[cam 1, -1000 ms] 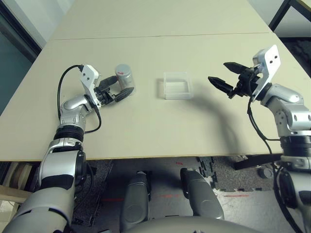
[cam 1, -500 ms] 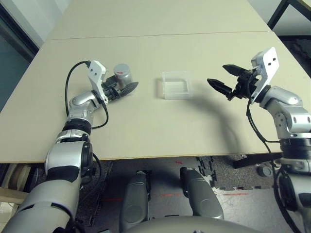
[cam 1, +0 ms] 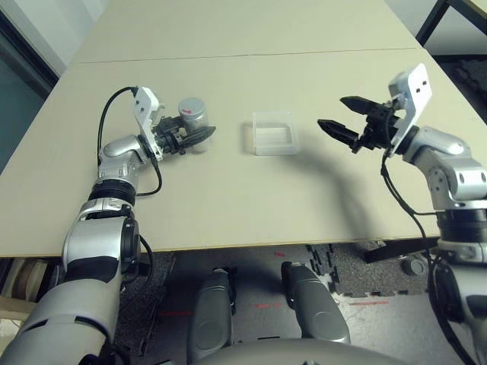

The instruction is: Pour the medicine from the bottle into the box.

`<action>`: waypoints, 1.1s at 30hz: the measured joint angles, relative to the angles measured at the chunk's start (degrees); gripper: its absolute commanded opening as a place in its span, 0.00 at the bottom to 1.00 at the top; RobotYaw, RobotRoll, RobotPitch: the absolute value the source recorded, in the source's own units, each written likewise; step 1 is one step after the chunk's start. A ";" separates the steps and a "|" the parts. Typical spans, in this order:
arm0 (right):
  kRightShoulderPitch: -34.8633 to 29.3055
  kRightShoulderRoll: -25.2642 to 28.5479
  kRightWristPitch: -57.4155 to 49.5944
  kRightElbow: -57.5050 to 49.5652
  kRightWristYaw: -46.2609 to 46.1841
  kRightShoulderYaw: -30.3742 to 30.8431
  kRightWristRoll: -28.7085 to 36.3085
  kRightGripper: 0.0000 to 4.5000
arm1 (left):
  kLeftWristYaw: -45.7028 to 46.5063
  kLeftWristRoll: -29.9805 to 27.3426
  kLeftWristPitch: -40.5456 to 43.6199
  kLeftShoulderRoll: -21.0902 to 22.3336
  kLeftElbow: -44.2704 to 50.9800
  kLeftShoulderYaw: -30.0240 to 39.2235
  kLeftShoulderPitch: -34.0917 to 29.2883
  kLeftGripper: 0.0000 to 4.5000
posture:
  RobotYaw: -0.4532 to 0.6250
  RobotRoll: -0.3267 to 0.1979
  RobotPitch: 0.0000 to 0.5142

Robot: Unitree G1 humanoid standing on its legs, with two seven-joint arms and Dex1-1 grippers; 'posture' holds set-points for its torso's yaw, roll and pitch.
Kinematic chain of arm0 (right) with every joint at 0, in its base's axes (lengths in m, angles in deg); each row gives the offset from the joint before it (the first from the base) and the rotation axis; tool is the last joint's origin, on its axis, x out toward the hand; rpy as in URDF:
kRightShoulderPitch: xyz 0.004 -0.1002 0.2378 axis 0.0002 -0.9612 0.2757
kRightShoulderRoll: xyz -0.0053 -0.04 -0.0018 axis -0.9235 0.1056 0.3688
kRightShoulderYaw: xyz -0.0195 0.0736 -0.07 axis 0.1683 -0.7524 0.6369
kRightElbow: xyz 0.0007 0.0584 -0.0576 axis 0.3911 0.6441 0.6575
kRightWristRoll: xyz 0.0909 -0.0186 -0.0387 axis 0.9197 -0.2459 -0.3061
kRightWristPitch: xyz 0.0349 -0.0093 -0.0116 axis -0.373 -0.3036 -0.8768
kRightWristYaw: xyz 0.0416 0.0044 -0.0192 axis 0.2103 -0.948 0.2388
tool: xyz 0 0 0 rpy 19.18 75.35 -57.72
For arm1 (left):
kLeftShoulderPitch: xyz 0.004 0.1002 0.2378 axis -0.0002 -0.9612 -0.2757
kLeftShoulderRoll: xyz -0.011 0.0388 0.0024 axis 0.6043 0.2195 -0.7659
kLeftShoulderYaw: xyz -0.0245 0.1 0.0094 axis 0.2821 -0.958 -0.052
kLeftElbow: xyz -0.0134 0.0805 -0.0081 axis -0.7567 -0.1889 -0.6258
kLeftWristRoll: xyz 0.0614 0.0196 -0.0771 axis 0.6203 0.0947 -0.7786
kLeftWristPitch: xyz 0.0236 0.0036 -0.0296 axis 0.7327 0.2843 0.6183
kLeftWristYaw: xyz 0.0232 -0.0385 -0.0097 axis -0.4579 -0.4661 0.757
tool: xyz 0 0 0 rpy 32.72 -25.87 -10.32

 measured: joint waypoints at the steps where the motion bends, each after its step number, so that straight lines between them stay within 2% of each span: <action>1: 1.01 -0.57 -1.17 -0.11 0.79 0.62 0.40 1.00 | -0.97 -0.27 1.42 -0.16 2.21 -0.21 -0.88 0.57 | 0.30 0.62 0.31; 9: 8.53 -6.13 -8.99 -2.52 3.22 4.60 4.05 1.00 | -4.72 -2.43 10.70 -0.95 16.19 -2.90 -5.83 0.57 | 0.32 0.62 0.28; 13: 9.36 -8.58 -10.72 -3.83 3.17 7.08 4.09 1.00 | -4.74 -2.96 13.08 -1.67 20.59 -4.15 -8.09 0.57 | 0.32 0.62 0.28; 22: 9.39 -12.13 -10.65 -4.47 2.35 10.77 3.15 1.00 | -4.10 -3.71 14.60 -3.72 24.32 -5.67 -10.01 0.57 | 0.33 0.62 0.26; 33: 9.61 -15.29 -10.05 -4.46 1.48 11.52 2.03 1.00 | -3.02 -4.61 14.92 -5.27 27.71 -6.82 -11.52 0.57 | 0.33 0.62 0.26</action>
